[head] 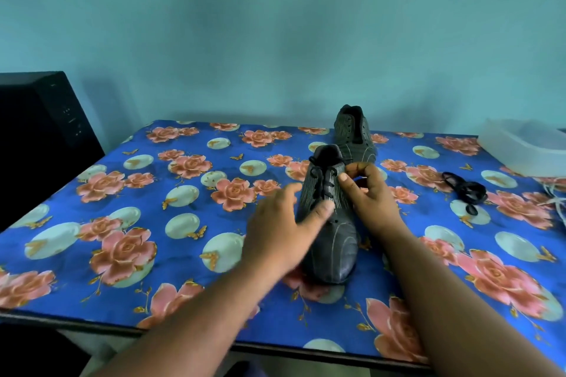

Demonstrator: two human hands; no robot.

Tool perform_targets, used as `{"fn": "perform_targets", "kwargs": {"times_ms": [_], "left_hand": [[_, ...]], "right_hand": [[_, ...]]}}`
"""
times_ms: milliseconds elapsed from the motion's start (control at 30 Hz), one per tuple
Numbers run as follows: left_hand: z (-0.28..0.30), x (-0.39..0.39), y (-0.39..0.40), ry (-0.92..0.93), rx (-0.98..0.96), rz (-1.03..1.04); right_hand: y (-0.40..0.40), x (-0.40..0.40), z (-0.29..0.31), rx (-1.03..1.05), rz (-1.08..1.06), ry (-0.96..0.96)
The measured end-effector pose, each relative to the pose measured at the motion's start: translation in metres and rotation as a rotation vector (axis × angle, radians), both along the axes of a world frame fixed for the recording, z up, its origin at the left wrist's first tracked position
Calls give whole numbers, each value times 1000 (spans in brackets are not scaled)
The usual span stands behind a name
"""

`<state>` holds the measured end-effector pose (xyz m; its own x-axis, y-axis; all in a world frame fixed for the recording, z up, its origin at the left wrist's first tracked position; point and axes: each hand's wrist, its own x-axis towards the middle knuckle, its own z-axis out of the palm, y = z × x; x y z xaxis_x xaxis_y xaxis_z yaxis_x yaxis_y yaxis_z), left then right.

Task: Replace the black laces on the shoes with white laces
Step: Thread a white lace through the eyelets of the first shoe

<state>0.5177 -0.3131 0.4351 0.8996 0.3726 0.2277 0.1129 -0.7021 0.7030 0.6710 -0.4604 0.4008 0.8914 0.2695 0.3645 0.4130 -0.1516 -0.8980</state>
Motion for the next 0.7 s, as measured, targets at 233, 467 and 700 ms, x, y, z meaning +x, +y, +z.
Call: {"fn": "perform_targets", "kwargs": {"times_ms": [233,467,700], "left_hand": [[10,85,46,-43,-218,-218],[-13,98,47,-314,-392,-299],[-8,95,39,-273,-840,-326]], "right_hand": [[1,-7,12,-128,-76,-194],[6,-14,22,-121,-82,-287],[8,-17,29,148,131,112]]}}
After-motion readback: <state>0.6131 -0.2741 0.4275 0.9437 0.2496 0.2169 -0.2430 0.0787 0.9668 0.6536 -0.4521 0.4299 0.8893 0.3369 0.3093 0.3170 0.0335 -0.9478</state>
